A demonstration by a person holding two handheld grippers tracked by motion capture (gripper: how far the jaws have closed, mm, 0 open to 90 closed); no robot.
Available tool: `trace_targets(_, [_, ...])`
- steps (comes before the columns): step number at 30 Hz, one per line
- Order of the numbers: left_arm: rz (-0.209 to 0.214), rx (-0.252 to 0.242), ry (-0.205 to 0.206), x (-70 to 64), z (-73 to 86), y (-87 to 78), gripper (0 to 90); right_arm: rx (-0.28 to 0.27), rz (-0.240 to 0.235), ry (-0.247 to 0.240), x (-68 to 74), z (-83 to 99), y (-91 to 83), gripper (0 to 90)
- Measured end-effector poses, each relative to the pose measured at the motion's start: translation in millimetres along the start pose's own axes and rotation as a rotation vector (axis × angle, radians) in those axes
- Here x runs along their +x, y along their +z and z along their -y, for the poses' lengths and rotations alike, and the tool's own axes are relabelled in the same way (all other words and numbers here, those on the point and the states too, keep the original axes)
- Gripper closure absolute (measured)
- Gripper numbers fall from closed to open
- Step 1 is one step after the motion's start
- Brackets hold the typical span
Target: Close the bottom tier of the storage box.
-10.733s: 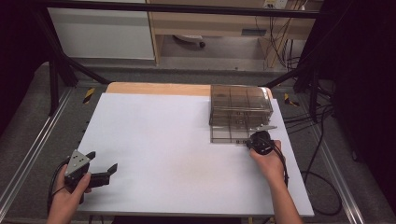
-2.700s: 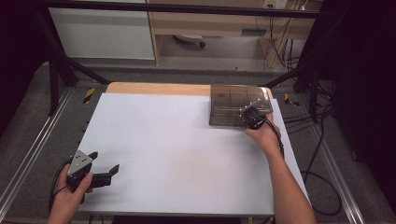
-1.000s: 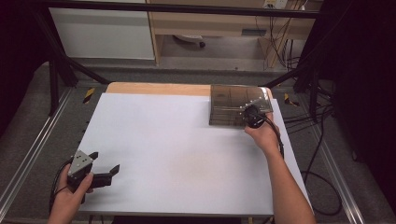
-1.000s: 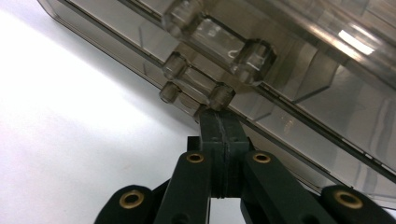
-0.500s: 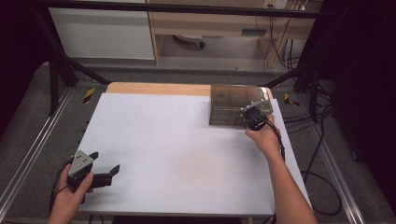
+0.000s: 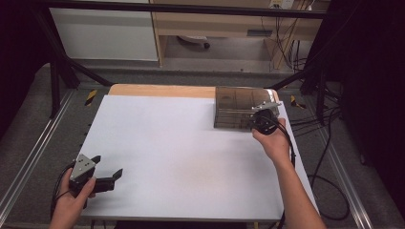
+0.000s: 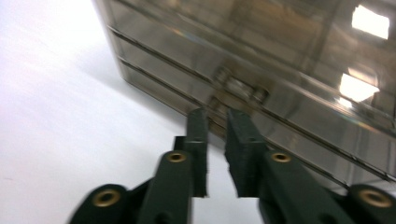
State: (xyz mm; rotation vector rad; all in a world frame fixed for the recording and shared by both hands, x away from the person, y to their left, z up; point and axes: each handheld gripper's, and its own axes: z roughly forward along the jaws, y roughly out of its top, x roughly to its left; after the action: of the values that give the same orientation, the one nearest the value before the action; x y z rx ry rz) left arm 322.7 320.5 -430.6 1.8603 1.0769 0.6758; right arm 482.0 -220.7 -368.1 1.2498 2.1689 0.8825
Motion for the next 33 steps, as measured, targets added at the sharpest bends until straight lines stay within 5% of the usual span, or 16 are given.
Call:
trace_targets(4, [-0.003,0.001,-0.004,0.2,0.0,0.4,4.5,-0.084,0.005,-0.005,12.2,-4.6,-11.8,56.4])
trace_targets(11, [-0.008,-0.007,-0.013,1.7,0.2,-1.2,4.6,-0.155,0.014,0.008,23.5,-10.2,-17.7,17.4])
trace_targets(14, [-0.002,-0.007,-0.012,2.1,0.1,-1.1,4.4,-0.176,0.027,0.016,25.6,-12.0,-18.3,7.8])
trace_targets(20, [-0.003,-0.006,-0.015,2.2,0.3,-0.7,4.6,-0.244,0.057,0.024,25.3,-13.2,-20.7,4.7])
trace_targets(33, [-0.007,-0.012,-0.012,2.8,0.1,-2.6,4.5,-0.251,0.024,0.025,25.1,-11.0,-29.1,4.9])
